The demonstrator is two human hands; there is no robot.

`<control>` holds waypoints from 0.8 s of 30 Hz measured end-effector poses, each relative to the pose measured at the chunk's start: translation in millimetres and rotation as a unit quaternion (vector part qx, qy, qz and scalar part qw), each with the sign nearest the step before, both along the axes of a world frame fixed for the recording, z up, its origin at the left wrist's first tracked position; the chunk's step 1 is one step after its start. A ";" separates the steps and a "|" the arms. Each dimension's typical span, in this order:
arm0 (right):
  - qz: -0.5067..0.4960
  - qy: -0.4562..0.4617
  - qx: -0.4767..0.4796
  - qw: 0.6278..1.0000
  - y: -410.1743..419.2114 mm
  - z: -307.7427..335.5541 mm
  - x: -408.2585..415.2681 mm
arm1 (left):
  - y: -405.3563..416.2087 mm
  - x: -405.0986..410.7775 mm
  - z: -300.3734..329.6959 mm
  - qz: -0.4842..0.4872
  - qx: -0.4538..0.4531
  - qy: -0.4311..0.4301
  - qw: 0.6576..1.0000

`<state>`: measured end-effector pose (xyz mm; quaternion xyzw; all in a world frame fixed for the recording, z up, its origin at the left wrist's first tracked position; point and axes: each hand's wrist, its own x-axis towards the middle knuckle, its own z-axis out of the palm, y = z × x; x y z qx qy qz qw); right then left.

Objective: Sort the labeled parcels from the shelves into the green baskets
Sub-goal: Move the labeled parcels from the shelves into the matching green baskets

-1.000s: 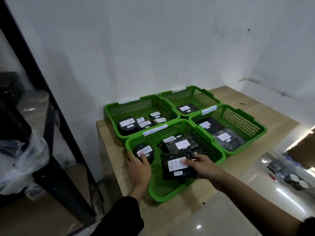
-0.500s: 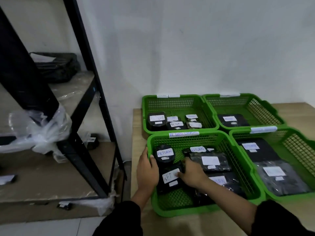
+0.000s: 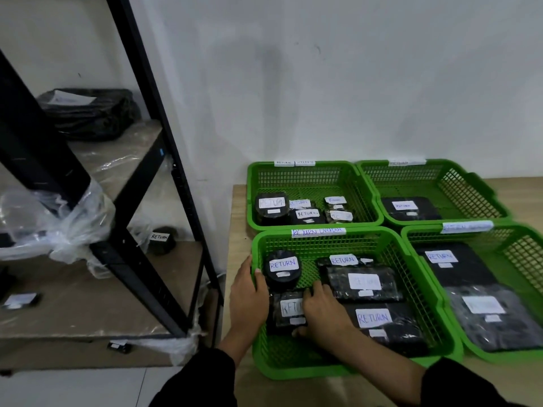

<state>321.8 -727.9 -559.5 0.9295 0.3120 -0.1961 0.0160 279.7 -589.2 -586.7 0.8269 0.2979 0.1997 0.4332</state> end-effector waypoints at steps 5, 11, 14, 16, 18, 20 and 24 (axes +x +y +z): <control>-0.005 -0.017 0.008 1.000 0.4 1.6 -5.1 | 1.8 -0.7 -0.4 -0.016 -0.007 -0.018 1.000; -0.085 -0.024 0.077 0.993 -7.2 18.4 -19.3 | 2.4 0.7 -0.1 -0.028 -0.044 -0.032 0.998; -0.149 -0.038 0.114 0.982 -11.3 29.5 -30.5 | 4.1 1.4 0.4 -0.036 -0.068 -0.014 0.997; -0.190 -0.048 0.140 0.970 -13.2 37.8 -39.6 | 4.8 0.4 7.3 -0.048 -0.087 0.003 0.995; -0.215 -0.056 0.165 0.961 -14.8 46.6 -47.5 | 8.5 -1.3 18.0 -0.073 -0.123 0.033 0.989; -0.231 -0.062 0.190 0.952 -15.7 57.9 -57.7 | 19.9 -5.0 26.4 -0.108 -0.145 0.075 0.981; -0.245 -0.090 0.243 0.934 -16.7 82.2 -81.3 | 48.7 -21.1 48.4 -0.147 -0.142 0.115 0.972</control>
